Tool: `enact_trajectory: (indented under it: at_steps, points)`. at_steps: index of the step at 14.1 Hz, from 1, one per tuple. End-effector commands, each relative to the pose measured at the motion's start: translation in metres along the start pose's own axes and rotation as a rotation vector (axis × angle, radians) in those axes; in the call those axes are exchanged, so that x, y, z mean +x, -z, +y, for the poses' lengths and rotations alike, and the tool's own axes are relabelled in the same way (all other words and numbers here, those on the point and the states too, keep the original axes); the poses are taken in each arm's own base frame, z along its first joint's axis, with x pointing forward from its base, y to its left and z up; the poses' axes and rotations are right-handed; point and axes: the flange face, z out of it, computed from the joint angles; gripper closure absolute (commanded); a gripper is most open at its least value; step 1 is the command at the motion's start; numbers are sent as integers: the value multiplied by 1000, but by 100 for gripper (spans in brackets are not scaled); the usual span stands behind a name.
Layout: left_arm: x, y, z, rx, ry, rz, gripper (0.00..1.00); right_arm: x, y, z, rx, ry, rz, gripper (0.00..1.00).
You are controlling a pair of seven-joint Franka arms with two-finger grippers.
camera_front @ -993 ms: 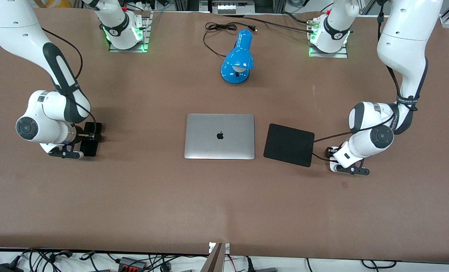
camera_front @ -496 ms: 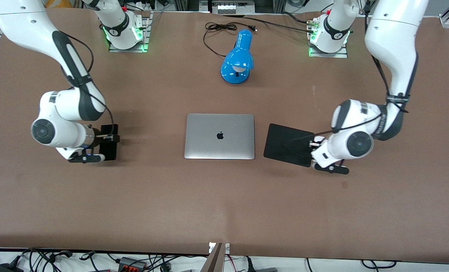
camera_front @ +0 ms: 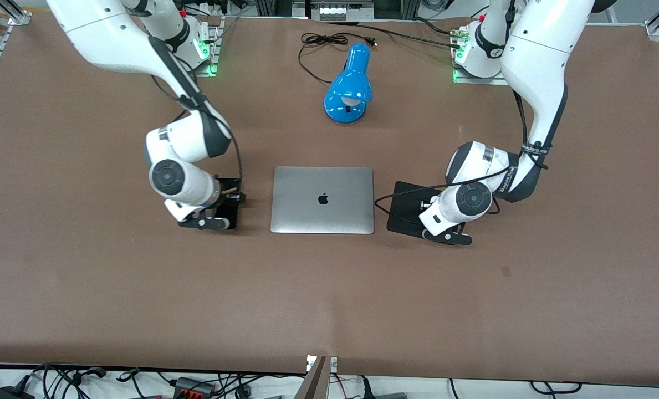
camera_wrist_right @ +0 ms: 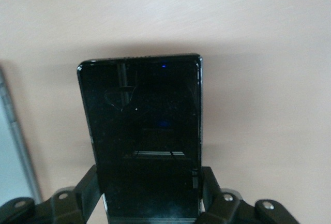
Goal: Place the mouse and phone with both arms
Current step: 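Carry the phone toward the laptop while the left gripper moves mouse onto pad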
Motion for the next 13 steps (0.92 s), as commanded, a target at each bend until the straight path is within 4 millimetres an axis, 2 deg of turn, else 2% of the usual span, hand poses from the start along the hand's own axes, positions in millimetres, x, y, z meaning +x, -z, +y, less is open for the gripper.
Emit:
enact_trajectory:
  at_steps: [1, 2, 3, 5, 6, 8, 9, 11, 12, 13]
  points:
    - [-3, 6, 0, 9, -4, 12, 56, -3, -7, -15, 20, -31, 8, 70]
    - [-3, 7, 2, 8, -3, 13, 11, -8, -13, -24, 15, -34, 2, 70]
    - [-2, 7, 1, 9, -1, 12, 0, -10, -15, -28, 12, -24, 1, 70]
    - [-2, 13, -1, 10, 3, 11, 0, -9, -18, -25, 10, -14, -4, 70]
    - [0, 23, -4, 9, 9, 14, 0, -9, -20, -25, 7, -10, -6, 70]
    - [-1, 60, -30, 13, 36, -3, 0, -9, -20, -29, 12, -6, 3, 70]
    - [-3, 80, -54, 9, 63, -15, 0, -11, -20, -33, 12, 0, 5, 69]
    - [-15, 123, -86, 3, 69, -6, 0, -8, -19, -28, 12, -4, 10, 0]
    - [-26, 143, -95, -6, 74, -25, 0, -8, -9, -28, 14, -2, 19, 0]
    - [-42, 176, -102, -10, 86, -26, 0, -4, 19, -29, 27, 2, 61, 0]
